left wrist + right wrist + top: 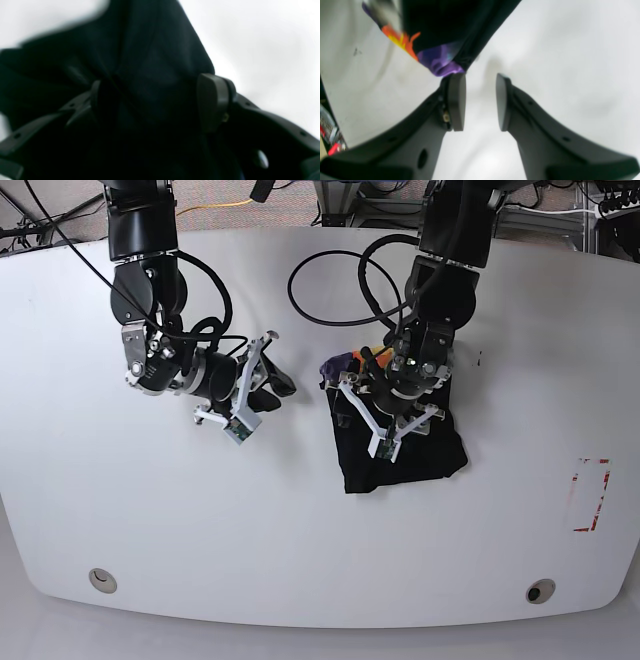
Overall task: Fold the T-shirt properly
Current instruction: 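Release the bundle with the right gripper and regrasp it with the left gripper, then carry the bundle with the left gripper to the table edge and release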
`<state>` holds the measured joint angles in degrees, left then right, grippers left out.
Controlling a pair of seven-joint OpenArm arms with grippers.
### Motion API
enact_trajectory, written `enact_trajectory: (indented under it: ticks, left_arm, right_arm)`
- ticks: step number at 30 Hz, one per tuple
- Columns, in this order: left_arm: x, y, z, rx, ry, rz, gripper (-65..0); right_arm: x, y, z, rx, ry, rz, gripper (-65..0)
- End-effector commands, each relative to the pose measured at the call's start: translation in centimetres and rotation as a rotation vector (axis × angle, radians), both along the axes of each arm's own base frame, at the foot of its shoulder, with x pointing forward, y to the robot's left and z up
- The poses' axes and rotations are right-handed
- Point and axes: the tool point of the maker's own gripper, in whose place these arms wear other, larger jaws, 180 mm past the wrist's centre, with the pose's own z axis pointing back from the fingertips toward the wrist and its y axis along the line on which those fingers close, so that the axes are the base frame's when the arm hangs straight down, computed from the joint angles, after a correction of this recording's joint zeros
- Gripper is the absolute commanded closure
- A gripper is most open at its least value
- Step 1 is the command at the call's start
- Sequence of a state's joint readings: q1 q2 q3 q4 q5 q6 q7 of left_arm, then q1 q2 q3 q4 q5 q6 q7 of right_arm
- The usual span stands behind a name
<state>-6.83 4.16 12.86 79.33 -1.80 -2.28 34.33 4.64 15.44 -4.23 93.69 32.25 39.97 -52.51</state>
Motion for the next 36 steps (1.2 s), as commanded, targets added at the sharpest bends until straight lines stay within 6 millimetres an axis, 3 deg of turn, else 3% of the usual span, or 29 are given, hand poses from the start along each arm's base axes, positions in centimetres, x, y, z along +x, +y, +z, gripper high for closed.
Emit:
enact_trajectory:
  ticks: [1, 3, 5, 10, 15, 21, 29, 36]
  left_arm:
    - [-0.1, 0.2, -1.7, 0.015, 0.038, 0.009, -44.6]
    - [-0.9, 1.0, -3.4, 0.035, 0.084, 0.013, -44.6]
    - [-1.8, 3.1, -5.0, 0.078, 0.121, 0.018, -44.6]
    - [-3.5, 7.5, -5.9, 0.149, 0.138, -0.033, -44.6]
    - [-5.2, 16.5, -5.4, 0.225, 0.174, 0.015, -44.6]
    - [-7.3, 27.7, -3.3, 0.329, 0.22, 0.097, -44.6]
    - [-10.5, 37.0, -2.0, 0.433, 0.318, 0.103, -44.6]
    - [-11.9, 41.5, -0.2, 0.49, 0.361, 0.095, -44.6]
  right_arm:
    - [1.8, -1.5, 2.2, 0.032, -0.069, -0.056, -18.9]
    - [2.1, -2.2, 2.4, 0.032, -0.075, -0.079, -18.9]
    - [2.4, -3.2, 2.5, 0.024, -0.075, -0.105, -18.9]
    - [2.8, -5.5, 2.5, -0.014, -0.057, -0.162, -18.9]
    - [3.0, -6.5, 3.5, -0.026, -0.085, -0.185, -18.9]
    - [2.0, -5.9, 4.9, -0.036, -0.137, -0.16, -18.9]
    - [0.9, -5.0, 5.5, -0.036, -0.162, -0.139, -18.9]
    - [-0.4, -4.7, 5.2, -0.043, -0.153, -0.129, -18.9]
